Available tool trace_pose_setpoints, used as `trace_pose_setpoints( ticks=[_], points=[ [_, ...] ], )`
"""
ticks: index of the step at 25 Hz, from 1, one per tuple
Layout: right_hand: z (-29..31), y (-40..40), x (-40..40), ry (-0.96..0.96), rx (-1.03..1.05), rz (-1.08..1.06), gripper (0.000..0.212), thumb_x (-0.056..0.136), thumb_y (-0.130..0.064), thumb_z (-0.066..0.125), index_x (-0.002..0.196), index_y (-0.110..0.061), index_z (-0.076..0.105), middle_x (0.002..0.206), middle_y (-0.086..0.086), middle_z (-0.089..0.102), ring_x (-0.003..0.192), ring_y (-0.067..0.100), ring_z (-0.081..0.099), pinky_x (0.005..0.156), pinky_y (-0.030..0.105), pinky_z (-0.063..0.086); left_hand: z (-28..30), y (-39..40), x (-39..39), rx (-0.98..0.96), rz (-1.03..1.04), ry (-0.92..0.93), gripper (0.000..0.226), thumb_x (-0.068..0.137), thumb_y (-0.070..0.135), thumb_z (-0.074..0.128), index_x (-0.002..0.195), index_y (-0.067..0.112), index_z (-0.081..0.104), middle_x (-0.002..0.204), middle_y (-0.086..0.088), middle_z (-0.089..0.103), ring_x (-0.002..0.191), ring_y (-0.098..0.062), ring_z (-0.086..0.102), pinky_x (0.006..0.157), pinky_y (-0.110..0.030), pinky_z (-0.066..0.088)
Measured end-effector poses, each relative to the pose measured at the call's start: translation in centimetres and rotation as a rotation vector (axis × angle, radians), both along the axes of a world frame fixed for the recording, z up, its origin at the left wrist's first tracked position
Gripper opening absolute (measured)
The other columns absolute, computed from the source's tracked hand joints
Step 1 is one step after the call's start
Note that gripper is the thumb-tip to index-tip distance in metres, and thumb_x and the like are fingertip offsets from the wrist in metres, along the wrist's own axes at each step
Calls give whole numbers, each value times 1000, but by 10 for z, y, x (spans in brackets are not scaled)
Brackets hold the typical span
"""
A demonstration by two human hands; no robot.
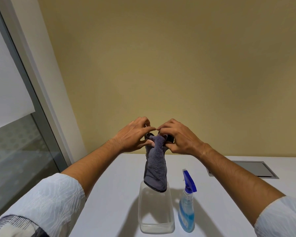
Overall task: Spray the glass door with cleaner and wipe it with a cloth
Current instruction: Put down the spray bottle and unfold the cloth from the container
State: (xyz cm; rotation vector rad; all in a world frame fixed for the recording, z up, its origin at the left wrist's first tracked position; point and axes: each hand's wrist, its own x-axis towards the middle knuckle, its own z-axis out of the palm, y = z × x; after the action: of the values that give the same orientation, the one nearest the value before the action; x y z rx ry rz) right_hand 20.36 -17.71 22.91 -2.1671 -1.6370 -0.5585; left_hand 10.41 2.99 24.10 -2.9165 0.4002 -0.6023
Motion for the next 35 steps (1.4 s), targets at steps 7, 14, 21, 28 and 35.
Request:
trace_pose_setpoints(
  ticks=[7, 14, 21, 28, 35],
  points=[
    [2, -5, 2, 1, -58, -10, 22, 69, -17, 65, 91, -19, 61, 91, 0, 67, 109, 23, 55, 83, 41, 46, 2, -4, 7, 46, 52, 60, 81, 80, 78, 23, 103, 10, 60, 113, -8, 49, 96, -19, 43, 83, -37, 46],
    [4, -19, 10, 171, -23, -114, 21, 76, -30, 78, 89, -25, 62, 83, -6, 64, 84, 17, 57, 77, 34, 47, 3, 12, 11, 36, 177, 15, 61, 81, 71, 51, 99, 13, 59, 104, -2, 53, 90, -14, 40, 78, -30, 37],
    [5, -19, 20, 394, -6, -193, 26, 71, -23, 82, 74, -34, 58, 77, -14, 65, 75, 8, 64, 66, 26, 49, 6, 14, 10, 29, 242, -49, 55, 80, 68, 57, 93, 16, 56, 97, -1, 57, 87, -16, 45, 75, -30, 31],
    [5, -17, 26, 483, -87, -193, 13, 71, -24, 85, 77, -25, 73, 72, -15, 70, 67, -7, 63, 59, 7, 45, 7, 15, 5, 24, 259, -12, 55, 81, 69, 54, 97, 16, 56, 95, 3, 54, 85, -11, 37, 76, -28, 33],
    [17, -17, 31, 482, -151, -215, 16, 76, -15, 76, 91, -20, 80, 72, -22, 68, 66, -18, 59, 62, 5, 43, 14, 17, -2, -126, 233, 54, 42, 85, 52, 66, 98, 13, 59, 93, 1, 55, 83, -16, 46, 70, -28, 37]
  ],
)
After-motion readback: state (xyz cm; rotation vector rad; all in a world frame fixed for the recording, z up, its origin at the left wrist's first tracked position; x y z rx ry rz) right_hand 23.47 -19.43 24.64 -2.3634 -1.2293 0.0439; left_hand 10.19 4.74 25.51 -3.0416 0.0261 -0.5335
